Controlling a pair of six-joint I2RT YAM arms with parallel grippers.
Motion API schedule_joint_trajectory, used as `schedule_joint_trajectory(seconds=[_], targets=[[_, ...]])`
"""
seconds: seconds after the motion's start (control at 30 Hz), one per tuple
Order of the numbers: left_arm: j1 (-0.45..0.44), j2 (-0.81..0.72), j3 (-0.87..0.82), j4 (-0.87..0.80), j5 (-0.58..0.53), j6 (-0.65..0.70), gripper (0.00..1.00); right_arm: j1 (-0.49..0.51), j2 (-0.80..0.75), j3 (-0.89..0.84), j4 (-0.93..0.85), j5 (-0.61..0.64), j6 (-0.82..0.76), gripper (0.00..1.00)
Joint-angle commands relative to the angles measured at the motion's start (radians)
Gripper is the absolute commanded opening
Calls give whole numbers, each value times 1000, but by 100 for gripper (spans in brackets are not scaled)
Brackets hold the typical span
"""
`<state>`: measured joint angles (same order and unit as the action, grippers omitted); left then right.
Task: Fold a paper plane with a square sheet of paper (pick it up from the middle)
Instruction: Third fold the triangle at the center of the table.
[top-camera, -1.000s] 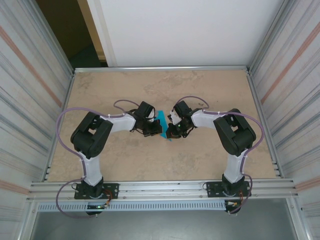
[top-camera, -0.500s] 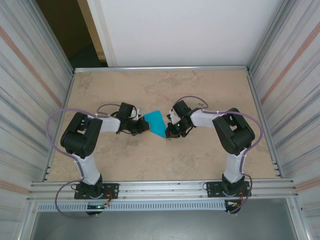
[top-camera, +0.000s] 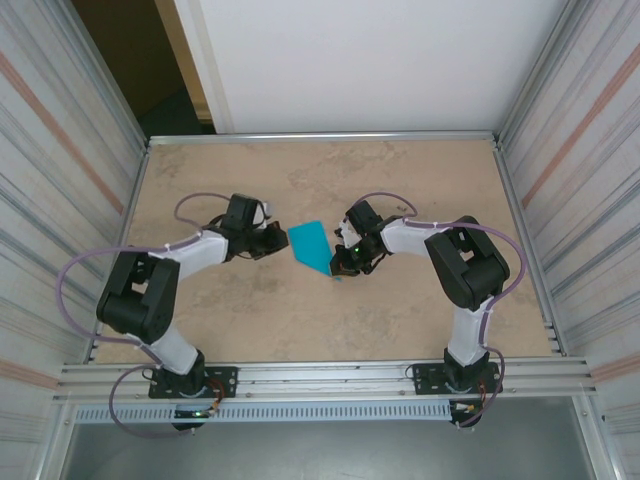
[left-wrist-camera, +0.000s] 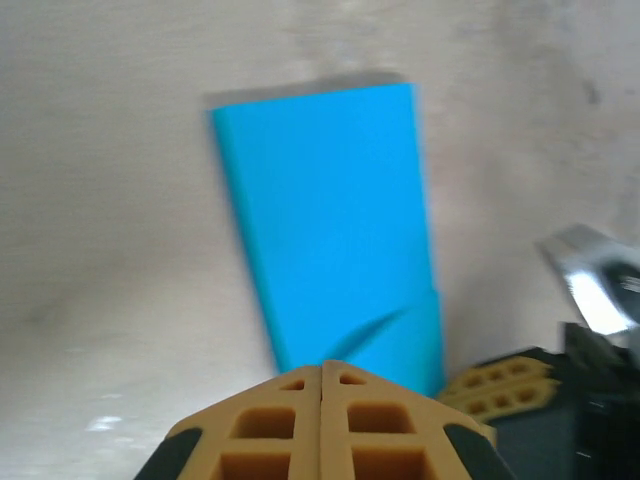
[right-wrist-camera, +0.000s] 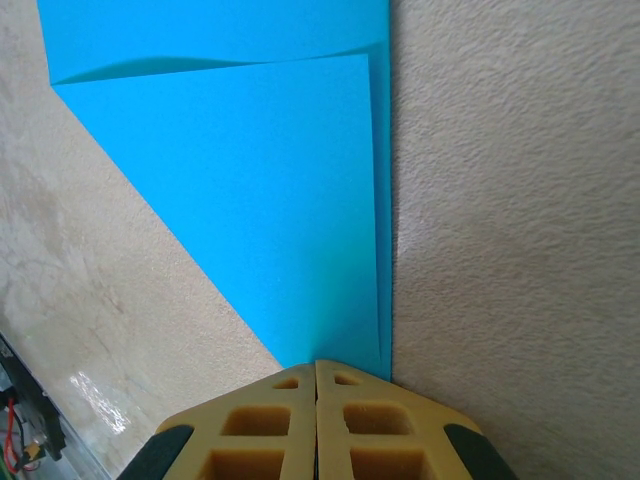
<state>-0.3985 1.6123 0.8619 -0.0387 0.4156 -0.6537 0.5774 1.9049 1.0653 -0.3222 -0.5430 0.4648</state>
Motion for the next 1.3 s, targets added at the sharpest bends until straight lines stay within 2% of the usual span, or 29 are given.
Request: schedule_joint_trajectory(seconds=[0.0,0.23,0.53,0.8,1.0,1.27], targets=[[-70,9,-16,53,-12,-74,4,15,67,-36,-117,113,28,6],[-162,172,58,93,13,-105,4,6,59,-38,-113,98,26,7],[-157,247,91,-13,-46,-106,2,-2,28,-38,-91,56,21,7],[-155,271,105,-86,-52,-85,1,1,-48,17,-32,-38,-4,10],[-155,301,124,-124,-55,-88,0,34,18,101,-62,-47,-46,5],[-155,305,125,-169,-69,-78,0,26,86,124,-56,-29,-32,3]])
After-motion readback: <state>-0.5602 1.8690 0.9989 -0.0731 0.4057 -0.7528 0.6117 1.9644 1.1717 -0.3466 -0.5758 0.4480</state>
